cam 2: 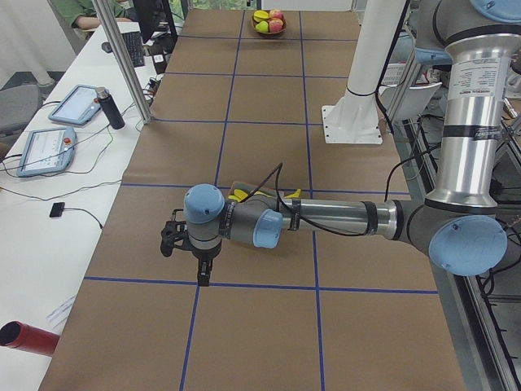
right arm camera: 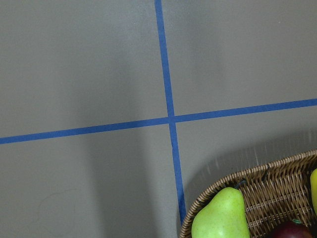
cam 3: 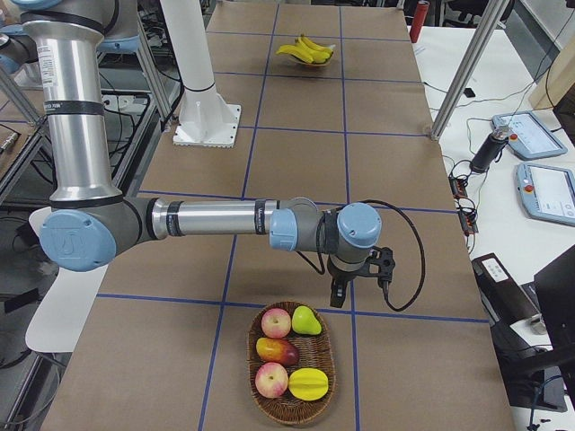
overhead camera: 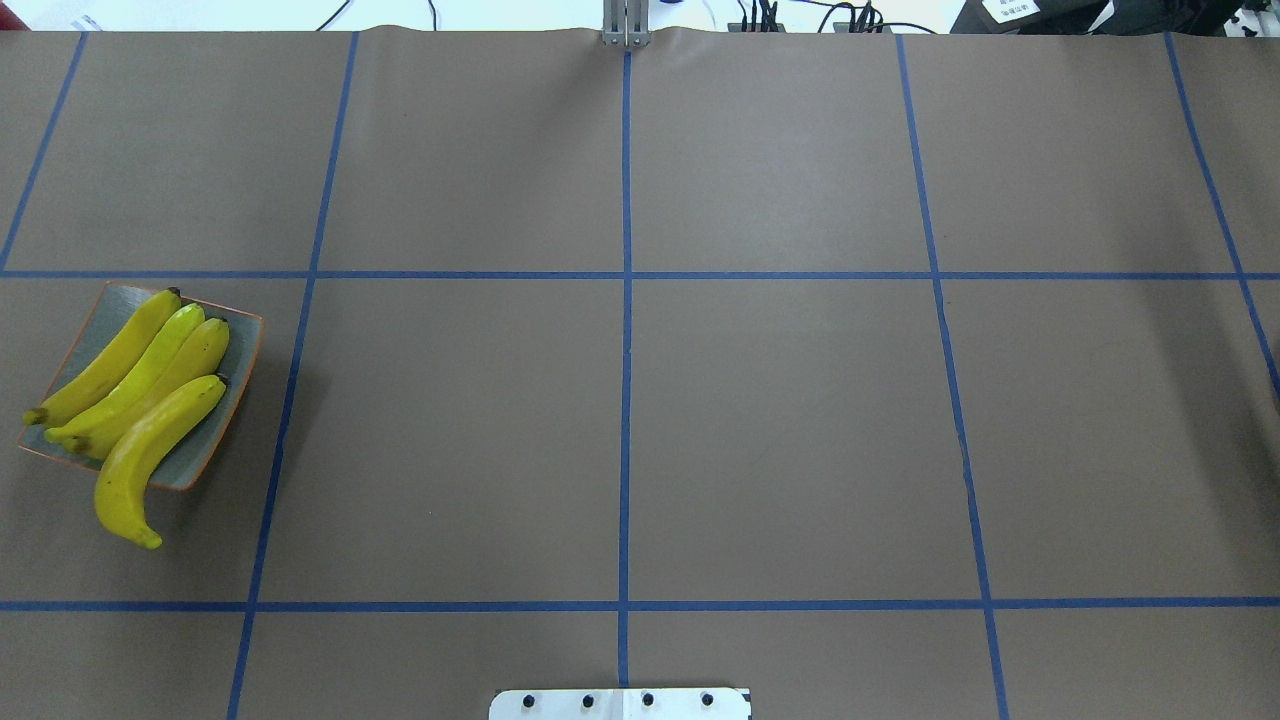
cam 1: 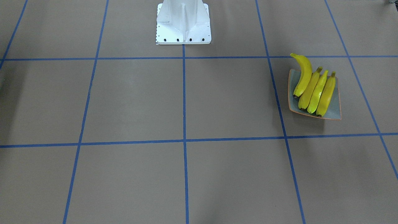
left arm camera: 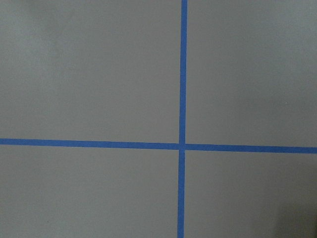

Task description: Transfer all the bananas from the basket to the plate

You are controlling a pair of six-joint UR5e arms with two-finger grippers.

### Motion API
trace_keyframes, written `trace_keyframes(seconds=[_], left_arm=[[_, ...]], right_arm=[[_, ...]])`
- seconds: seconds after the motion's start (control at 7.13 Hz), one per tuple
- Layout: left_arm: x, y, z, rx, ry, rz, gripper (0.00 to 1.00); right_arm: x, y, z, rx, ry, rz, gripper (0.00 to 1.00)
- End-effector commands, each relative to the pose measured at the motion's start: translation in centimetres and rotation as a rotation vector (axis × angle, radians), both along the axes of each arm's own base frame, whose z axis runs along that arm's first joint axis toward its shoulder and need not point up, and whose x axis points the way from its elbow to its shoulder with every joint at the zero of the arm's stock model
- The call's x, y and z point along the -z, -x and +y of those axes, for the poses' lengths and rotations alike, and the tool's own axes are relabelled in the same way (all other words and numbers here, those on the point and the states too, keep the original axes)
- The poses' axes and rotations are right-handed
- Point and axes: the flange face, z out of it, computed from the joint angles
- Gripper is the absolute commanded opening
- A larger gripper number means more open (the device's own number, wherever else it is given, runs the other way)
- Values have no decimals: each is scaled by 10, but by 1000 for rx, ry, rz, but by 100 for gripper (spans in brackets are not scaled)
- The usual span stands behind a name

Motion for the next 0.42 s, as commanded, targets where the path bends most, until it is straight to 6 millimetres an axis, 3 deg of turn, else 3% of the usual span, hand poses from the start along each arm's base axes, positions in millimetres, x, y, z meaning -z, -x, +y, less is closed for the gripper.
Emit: trace_keyframes(seconds=[0.0, 0.28], left_arm=[[1, -1, -2, -2, -2, 1, 100], [2, -1, -2, -2, -3, 1, 100]], right_arm=[[-1, 0, 0, 4, -3, 2, 100], [1, 0, -1, 6, -8, 3, 100]])
